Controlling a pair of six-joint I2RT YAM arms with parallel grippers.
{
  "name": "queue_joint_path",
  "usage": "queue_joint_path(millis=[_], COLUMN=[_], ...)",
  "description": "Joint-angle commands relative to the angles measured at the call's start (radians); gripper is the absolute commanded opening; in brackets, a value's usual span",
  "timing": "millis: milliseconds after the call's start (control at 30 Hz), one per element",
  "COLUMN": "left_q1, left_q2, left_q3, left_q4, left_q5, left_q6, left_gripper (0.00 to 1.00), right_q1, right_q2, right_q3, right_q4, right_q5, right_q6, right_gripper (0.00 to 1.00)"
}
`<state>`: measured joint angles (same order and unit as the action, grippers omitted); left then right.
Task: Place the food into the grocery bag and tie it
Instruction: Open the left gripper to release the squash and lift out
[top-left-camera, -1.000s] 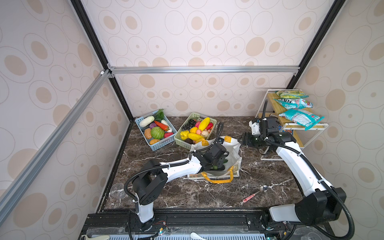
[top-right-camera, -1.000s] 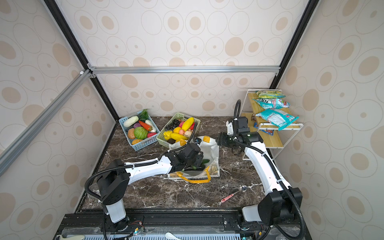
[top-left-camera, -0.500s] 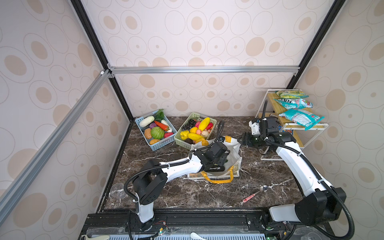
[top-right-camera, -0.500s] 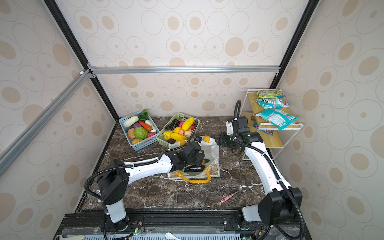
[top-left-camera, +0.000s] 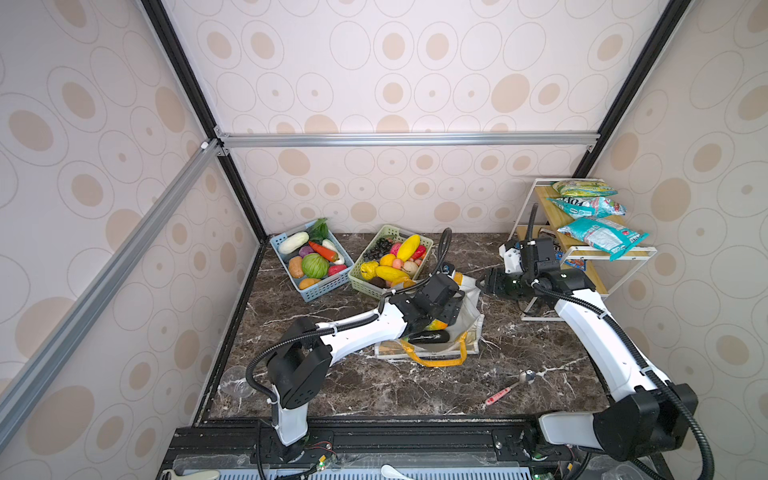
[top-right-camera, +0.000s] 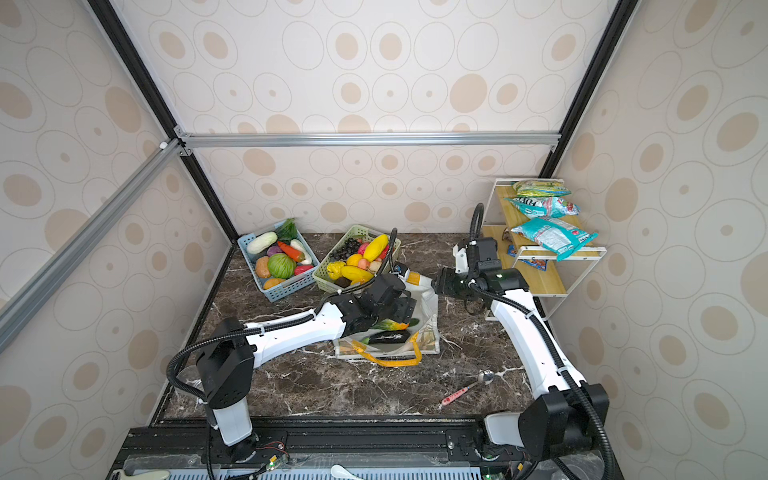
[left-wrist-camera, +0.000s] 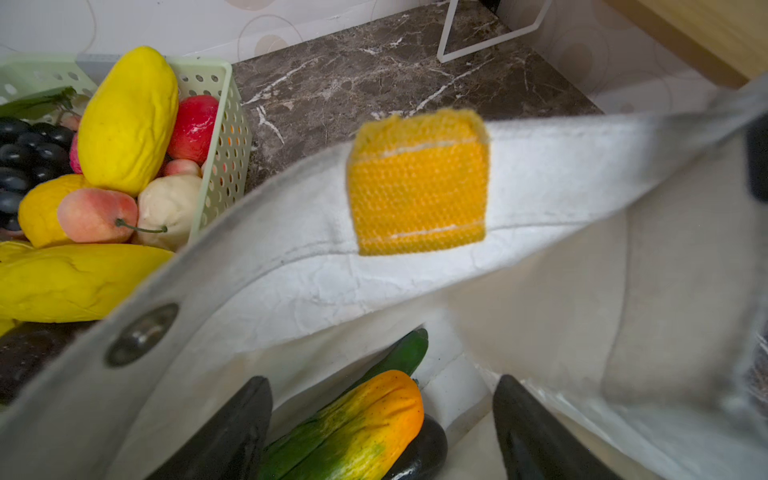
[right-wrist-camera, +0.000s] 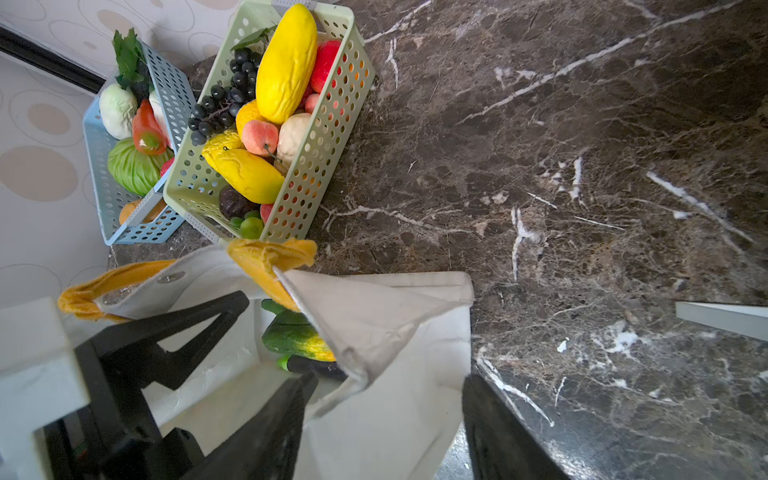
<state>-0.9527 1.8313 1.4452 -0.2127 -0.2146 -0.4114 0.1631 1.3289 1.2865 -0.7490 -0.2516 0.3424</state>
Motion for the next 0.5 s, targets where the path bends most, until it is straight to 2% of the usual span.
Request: queue_joint_path(millis=[0,233,467], left_q1=[0.012,0.061,0.175], left_q2=[0.000,-0.072,-0.174], left_q3=[0.054,0.084,0.072], left_q4=[-0.042,-0.045,-0.031], left_q5=[0.000,0.043,0.053], left_q6=[0.001,-0.010,-0.026], left_gripper=[0.87,0.87,0.85], right_q1=[0.006,0.006,0.006], right_q2=[-0.004,0.032,0.046], right_q3=[0.030,0.057,0.095], right_q4=[-0.021,-0.020,-0.035], right_q5=[-0.001,-0.027,-0.020], right_q6=[-0.022,-0.028,-0.040], right_gripper=[0.64,0.64,0.64])
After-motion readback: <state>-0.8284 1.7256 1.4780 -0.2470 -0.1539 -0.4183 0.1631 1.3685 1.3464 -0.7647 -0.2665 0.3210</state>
